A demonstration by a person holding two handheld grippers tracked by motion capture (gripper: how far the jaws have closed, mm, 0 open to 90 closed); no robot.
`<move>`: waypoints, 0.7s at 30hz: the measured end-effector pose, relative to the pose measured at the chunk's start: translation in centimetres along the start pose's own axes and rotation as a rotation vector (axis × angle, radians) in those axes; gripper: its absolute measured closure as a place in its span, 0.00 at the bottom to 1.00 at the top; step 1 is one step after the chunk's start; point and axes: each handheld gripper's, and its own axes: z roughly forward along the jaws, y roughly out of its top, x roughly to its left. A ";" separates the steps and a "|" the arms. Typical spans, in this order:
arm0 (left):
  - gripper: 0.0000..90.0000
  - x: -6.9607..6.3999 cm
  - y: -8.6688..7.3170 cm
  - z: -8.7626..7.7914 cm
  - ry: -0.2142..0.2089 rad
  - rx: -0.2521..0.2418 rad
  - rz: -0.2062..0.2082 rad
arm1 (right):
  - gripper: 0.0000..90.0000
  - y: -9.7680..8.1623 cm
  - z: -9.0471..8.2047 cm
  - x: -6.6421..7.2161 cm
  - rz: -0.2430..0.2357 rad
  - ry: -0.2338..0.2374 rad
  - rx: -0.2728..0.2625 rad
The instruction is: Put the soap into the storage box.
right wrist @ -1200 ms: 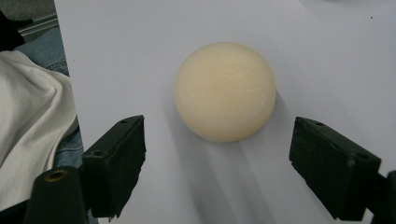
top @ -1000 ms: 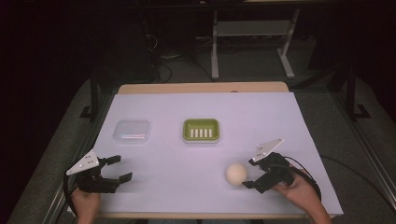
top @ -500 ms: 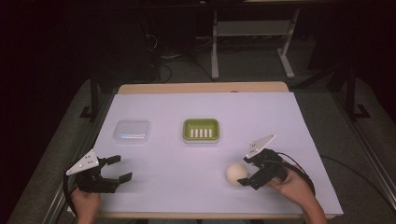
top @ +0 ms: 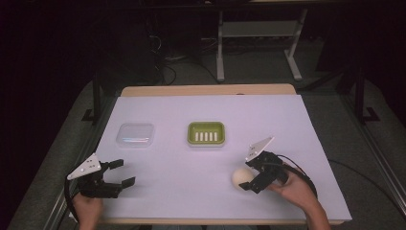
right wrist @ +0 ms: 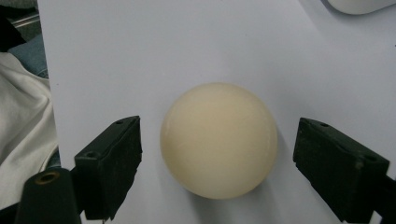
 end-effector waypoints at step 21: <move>0.15 0.0 0.0 0.1 -0.003 0.005 0.001 | 0.16 0.4 1.6 0.2 0.008 0.003 0.053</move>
